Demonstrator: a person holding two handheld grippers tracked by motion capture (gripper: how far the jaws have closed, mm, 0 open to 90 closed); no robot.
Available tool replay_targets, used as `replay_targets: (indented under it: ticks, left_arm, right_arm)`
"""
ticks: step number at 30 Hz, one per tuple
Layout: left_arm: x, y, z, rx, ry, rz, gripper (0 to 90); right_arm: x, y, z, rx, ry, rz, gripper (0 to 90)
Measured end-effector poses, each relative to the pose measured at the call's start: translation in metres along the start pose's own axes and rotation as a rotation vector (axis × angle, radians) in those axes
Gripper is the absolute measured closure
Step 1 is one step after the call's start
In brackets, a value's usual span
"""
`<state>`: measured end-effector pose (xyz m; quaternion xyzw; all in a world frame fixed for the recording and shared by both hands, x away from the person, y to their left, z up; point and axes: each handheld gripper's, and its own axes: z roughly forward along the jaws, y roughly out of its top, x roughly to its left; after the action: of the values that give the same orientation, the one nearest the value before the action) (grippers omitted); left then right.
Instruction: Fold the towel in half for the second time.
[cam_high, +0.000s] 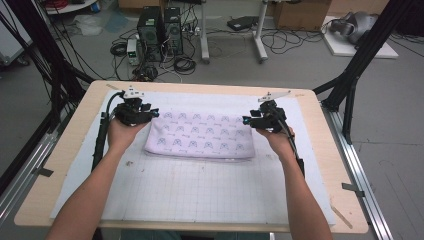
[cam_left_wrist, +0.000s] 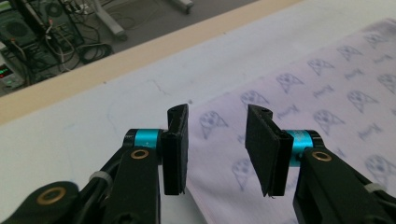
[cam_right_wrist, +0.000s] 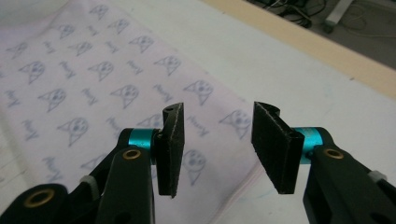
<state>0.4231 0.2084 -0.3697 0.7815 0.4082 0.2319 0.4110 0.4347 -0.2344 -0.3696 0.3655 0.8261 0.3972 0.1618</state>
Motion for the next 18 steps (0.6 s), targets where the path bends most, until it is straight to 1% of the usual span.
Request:
replay_targets:
  ticks: [1,2,3,4,5,7,9,12,14,16,18]
  left_arm:
    - [-0.002,-0.007,-0.003,-0.001,-0.006,0.006,59.7]
    - [-0.003,-0.012,-0.005,0.01,-0.012,0.01,59.6]
    - [-0.003,-0.015,-0.007,0.005,-0.021,0.0,59.2]
    - [-0.003,-0.02,-0.009,0.013,-0.034,-0.004,58.8]
    - [-0.004,-0.022,-0.011,0.023,-0.037,0.0,57.9]
    - [-0.005,-0.026,-0.018,-0.004,-0.048,-0.002,56.2]
    - [-0.007,-0.028,-0.022,-0.006,-0.06,0.004,53.4]
    - [-0.013,-0.033,-0.029,-0.03,-0.088,0.004,48.4]
    - [-0.016,-0.035,-0.033,-0.03,-0.107,0.009,44.0]
    - [-0.02,-0.039,-0.037,-0.037,-0.123,0.015,40.8]
    - [-0.022,-0.041,-0.039,-0.029,-0.126,0.018,35.6]
  right_arm:
    - [0.002,-0.002,0.0,0.011,0.004,0.006,53.2]
    - [0.005,-0.007,0.0,0.01,0.013,0.008,53.0]
    - [0.007,-0.009,-0.001,0.008,0.023,0.011,52.1]
    - [0.008,-0.011,-0.001,0.011,0.028,0.013,50.7]
    - [0.011,-0.013,-0.003,0.004,0.034,0.017,50.5]
    - [0.015,-0.016,-0.006,-0.004,0.046,0.015,47.8]
    - [0.017,-0.018,-0.009,-0.019,0.048,0.008,45.0]
    - [0.022,-0.022,-0.016,-0.037,0.06,0.021,37.8]
    - [0.025,-0.025,-0.02,-0.051,0.069,0.024,34.1]
    - [0.028,-0.027,-0.023,-0.059,0.068,0.019,29.9]
    - [0.032,-0.03,-0.026,-0.062,0.075,0.013,26.1]
